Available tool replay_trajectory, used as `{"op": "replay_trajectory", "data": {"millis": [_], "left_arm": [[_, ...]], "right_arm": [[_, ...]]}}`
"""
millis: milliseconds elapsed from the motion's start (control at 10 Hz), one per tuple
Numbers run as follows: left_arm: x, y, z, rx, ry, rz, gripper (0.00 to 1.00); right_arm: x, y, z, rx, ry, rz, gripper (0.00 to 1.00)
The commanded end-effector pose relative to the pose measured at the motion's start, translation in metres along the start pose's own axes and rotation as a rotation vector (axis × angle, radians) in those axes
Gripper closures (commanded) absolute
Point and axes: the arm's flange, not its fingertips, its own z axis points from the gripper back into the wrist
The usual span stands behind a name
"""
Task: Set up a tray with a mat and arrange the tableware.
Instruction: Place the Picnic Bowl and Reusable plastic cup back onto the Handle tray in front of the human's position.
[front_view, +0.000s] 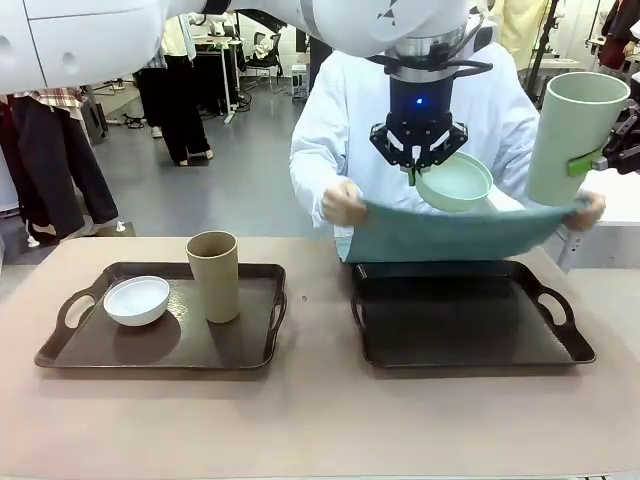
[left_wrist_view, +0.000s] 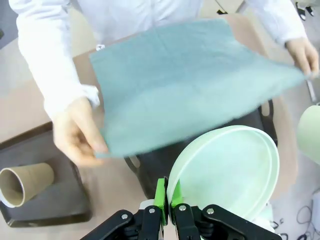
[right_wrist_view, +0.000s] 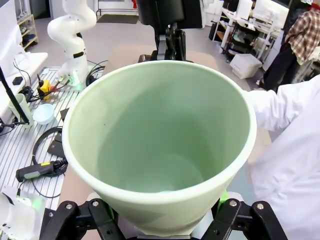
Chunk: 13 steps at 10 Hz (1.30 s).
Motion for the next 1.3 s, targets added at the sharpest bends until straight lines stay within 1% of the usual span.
{"op": "replay_trajectory", "data": {"millis": [0,1200], "left_arm": [[0.0043,0.0003,0.0048,-0.019,0.002,-0.011,1.00],[0.0043,0.0003,0.0048,-0.019,0.002,-0.011,1.00]], "right_arm": [[0.0022,0.0007,-0.0003,-0.001,0.003,0.000,0.75],[0.0022,0.0007,-0.0003,-0.001,0.003,0.000,0.75]]}}
